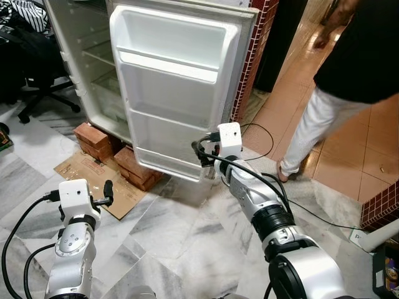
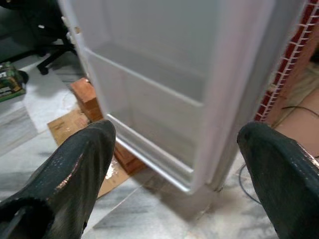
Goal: Restocking fridge
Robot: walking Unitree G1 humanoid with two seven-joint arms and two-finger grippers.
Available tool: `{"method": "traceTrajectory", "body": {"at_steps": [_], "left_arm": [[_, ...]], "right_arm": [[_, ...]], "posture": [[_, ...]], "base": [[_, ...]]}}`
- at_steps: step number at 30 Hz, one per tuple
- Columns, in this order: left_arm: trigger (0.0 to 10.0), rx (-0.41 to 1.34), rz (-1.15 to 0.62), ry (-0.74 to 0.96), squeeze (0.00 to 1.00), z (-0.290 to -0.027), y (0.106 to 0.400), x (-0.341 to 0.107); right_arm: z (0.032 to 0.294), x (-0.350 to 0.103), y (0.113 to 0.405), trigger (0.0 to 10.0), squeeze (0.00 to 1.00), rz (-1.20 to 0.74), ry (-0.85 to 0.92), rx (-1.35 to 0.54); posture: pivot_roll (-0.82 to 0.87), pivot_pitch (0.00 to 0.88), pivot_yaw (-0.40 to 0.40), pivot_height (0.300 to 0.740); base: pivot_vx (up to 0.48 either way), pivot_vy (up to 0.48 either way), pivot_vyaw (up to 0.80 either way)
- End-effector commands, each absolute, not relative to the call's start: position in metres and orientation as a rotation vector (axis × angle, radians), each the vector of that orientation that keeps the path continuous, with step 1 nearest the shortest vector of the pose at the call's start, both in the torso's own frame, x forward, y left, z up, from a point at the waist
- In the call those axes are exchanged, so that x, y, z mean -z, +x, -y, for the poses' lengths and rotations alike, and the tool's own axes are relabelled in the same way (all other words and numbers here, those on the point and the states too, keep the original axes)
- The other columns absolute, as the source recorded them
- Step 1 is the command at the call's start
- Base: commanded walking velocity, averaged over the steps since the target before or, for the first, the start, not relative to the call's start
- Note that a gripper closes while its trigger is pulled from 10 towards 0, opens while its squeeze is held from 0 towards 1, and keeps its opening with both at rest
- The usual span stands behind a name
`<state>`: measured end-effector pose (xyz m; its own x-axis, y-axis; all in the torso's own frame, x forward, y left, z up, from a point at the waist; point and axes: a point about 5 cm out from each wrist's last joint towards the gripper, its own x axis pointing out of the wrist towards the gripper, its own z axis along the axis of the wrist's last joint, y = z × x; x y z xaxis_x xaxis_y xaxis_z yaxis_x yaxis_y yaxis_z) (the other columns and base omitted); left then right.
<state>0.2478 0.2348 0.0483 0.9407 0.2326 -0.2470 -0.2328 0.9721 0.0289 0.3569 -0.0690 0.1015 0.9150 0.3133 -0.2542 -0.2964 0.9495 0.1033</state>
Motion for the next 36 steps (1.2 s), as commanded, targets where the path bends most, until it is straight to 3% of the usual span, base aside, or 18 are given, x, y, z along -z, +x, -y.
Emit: {"method": "traceTrajectory", "body": {"at_steps": [1, 15, 36], "left_arm": [[10.0, -0.225, -0.248, -0.005, 0.0, -0.233, 0.249, -0.049], [10.0, -0.198, -0.265, -0.018, 0.0, -0.227, 0.248, -0.047], [10.0, -0.17, -0.287, -0.033, 0.0, -0.223, 0.249, -0.05]], "right_arm": [[0.077, -0.1, 0.356, 10.0, 0.0, -0.277, 0.067, -0.28], [0.102, -0.085, 0.348, 10.0, 0.0, -0.313, 0.036, -0.222], [0.121, -0.083, 0.339, 10.0, 0.0, -0.313, 0.024, -0.139]], "posture": [[0.12, 0.047, -0.04, 0.74], [0.09, 0.052, -0.026, 0.74], [0.07, 0.097, -0.001, 0.74]], "base": [[0.0, 0.0, 0.0], [0.037, 0.0, -0.15], [0.298, 0.368, -0.08]]}}
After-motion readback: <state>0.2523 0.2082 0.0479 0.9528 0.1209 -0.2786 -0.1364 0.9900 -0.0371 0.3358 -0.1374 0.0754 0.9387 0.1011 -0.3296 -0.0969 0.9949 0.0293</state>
